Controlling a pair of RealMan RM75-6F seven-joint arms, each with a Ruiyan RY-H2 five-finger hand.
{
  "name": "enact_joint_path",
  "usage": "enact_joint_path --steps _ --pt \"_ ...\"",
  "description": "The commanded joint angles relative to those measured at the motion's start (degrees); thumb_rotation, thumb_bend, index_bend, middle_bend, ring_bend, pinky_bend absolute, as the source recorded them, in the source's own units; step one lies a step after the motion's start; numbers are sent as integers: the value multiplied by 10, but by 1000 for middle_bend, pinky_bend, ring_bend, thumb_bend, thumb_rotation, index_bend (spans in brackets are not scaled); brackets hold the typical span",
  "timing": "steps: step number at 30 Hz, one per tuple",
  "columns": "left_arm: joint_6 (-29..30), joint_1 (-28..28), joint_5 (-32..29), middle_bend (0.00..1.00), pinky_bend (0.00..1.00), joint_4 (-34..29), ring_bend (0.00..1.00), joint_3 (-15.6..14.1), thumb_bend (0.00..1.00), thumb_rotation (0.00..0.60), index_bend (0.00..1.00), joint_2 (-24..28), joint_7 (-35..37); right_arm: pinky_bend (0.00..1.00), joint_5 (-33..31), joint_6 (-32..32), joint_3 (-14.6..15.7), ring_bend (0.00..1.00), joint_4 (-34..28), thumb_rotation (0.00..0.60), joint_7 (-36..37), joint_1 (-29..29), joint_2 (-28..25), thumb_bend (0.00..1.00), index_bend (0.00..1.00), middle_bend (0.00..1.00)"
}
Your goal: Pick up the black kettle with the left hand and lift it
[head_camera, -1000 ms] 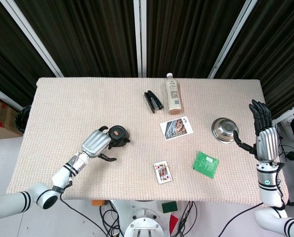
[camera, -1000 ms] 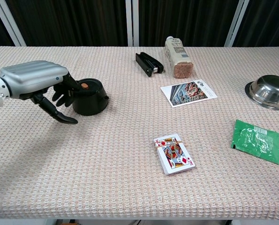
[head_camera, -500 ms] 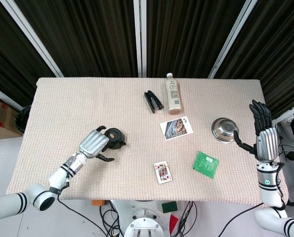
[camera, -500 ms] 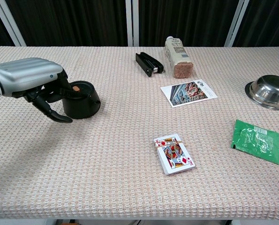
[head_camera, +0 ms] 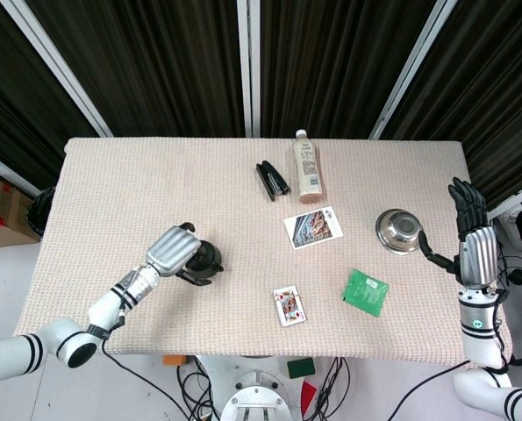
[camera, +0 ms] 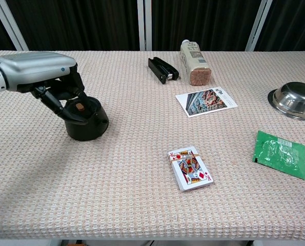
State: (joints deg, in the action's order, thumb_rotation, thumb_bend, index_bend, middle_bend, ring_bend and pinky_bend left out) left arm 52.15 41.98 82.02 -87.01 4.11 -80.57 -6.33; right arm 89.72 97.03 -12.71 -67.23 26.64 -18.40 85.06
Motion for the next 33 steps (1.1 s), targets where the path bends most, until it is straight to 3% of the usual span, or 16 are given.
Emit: enact_joint_path --steps 1,13,22,23,27,33 --pt "-4 4 -3 921 290 -6 839 3 0 331 889 5 0 15 -2 0 -2 0 3 600 4 1 0 348 0 0" --pt "-16 17 -27 1000 308 -35 903 14 0 332 973 23 -26 15 -9 -1 -5 0 17 600 22 3 2 348 0 0" --pt "-12 22 -33 1000 355 -40 936 18 0 284 997 21 -33 15 -12 -3 -5 0 28 600 31 2 7 347 0 0" --pt "-12 22 -34 1000 366 -40 941 19 0 268 999 20 -30 15 -12 -4 -5 0 29 600 32 2 8 348 0 0" --pt "-9 24 -27 1000 393 -36 947 20 0 88 1000 15 -12 15 -14 -4 -6 0 33 600 36 3 9 348 0 0" --pt "-5 27 -22 1000 459 -21 969 20 0 73 1000 5 -6 15 -15 0 -9 0 34 600 40 4 5 348 0 0"
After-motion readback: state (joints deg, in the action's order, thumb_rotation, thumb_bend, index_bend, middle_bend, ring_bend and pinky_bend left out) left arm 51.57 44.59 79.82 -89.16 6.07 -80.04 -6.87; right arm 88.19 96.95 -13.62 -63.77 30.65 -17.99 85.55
